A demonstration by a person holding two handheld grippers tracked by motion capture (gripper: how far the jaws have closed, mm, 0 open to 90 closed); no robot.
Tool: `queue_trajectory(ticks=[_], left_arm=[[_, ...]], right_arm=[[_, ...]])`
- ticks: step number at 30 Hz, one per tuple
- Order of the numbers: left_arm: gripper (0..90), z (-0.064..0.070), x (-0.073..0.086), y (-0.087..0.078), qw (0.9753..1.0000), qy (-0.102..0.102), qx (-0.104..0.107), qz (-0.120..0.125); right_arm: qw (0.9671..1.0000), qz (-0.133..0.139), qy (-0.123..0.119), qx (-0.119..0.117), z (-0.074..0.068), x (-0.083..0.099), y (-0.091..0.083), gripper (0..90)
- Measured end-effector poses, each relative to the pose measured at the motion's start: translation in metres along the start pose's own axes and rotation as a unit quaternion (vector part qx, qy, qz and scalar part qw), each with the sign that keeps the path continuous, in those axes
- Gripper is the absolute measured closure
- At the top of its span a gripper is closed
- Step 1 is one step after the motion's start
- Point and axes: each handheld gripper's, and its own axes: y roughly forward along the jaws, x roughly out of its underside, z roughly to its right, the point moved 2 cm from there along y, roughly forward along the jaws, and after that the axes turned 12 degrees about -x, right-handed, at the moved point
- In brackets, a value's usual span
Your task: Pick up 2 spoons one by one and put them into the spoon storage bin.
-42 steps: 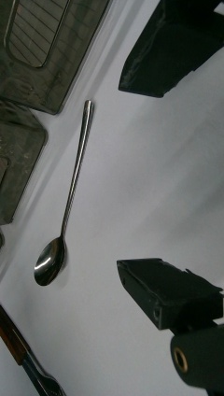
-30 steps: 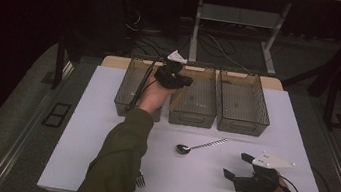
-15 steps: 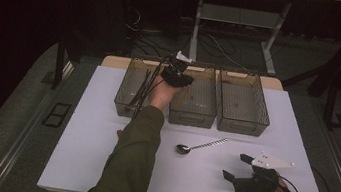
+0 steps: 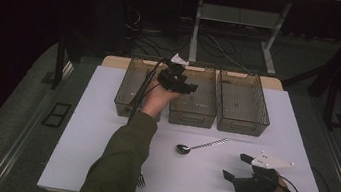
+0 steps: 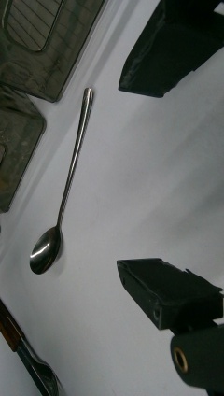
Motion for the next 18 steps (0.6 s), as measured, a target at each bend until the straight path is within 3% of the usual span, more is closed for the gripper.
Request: queue_trajectory(ticks=[3, 9, 18], left_arm=[[36.8, 0.004, 0.005, -0.010, 0.9999, 0.003, 0.012, 0.011], [33.0, 0.008, 0.018, -0.026, 0.9993, 0.005, 0.036, 0.010], [25.9, 0.018, 0.044, -0.043, 0.9982, 0.021, 0.056, -0.008]], right_arm=[[1.0000, -0.002, 0.003, 0.001, 0.000, 0.000, 0.000, 11.9], [1.0000, -0.003, 0.003, 0.001, 0.000, 0.000, 0.001, 11.9], [1.0000, -0.002, 0.004, 0.001, 0.000, 0.000, 0.001, 11.9]])
